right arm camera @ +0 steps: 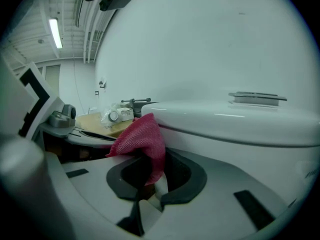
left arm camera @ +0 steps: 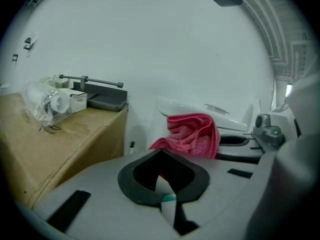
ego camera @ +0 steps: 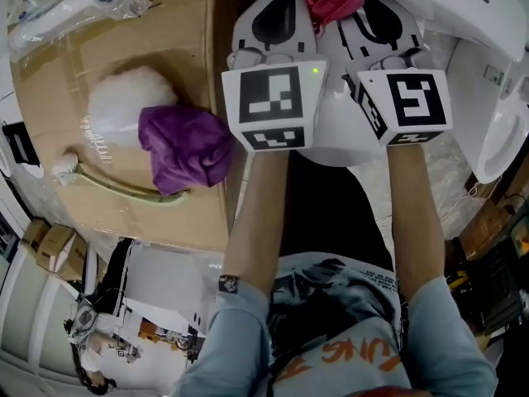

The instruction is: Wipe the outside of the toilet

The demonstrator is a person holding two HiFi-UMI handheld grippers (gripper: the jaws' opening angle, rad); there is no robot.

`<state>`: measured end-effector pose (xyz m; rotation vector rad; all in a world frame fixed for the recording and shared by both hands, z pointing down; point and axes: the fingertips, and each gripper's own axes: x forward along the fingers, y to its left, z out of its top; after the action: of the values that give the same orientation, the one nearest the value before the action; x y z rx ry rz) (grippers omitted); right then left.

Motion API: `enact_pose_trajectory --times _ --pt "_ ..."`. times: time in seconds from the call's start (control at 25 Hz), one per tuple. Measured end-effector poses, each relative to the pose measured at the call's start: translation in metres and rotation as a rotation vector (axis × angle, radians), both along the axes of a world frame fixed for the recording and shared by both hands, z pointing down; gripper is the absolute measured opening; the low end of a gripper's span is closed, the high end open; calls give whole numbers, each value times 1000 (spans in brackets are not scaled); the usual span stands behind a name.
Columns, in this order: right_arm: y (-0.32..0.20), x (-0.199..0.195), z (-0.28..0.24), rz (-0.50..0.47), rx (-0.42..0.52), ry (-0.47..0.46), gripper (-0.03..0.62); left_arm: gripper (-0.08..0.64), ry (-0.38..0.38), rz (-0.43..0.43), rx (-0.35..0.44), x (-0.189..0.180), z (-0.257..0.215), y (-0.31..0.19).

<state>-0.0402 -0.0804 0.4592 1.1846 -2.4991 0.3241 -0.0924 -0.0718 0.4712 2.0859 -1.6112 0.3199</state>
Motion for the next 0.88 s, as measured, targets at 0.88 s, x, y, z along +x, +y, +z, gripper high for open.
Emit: enact_pose_trajectory --times 0.88 --pt "8 108 -5 160 -17 -18 77 25 22 113 -7 81 -2 10"
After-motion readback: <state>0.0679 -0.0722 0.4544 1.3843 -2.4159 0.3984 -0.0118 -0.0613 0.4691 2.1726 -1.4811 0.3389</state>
